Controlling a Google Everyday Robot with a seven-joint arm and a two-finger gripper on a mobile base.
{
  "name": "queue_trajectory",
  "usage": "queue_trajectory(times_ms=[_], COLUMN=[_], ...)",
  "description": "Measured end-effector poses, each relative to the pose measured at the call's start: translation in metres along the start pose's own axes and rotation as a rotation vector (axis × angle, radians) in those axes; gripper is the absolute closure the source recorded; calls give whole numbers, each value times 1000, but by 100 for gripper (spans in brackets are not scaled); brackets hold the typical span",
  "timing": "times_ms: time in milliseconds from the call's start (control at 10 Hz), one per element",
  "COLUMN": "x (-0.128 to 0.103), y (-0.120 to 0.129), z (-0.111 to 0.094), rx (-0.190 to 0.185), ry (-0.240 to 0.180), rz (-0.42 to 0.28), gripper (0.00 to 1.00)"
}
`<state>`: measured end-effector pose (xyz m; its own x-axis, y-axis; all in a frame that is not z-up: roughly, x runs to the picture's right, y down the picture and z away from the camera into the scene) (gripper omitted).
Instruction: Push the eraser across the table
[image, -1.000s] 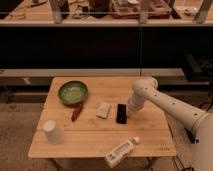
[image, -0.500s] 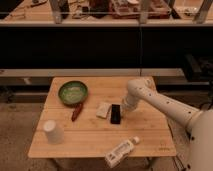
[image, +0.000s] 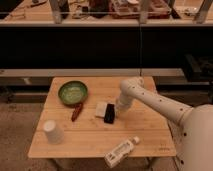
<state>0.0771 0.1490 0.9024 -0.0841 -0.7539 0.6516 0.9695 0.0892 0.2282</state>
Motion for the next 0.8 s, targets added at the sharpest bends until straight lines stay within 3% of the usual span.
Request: queue_trajectory(times_ms=[500, 800], x=[15, 22], y=[-44, -92], z=[8, 15], rx=[-5, 4], ry=[3, 1], rz=[-100, -199], gripper=[100, 100])
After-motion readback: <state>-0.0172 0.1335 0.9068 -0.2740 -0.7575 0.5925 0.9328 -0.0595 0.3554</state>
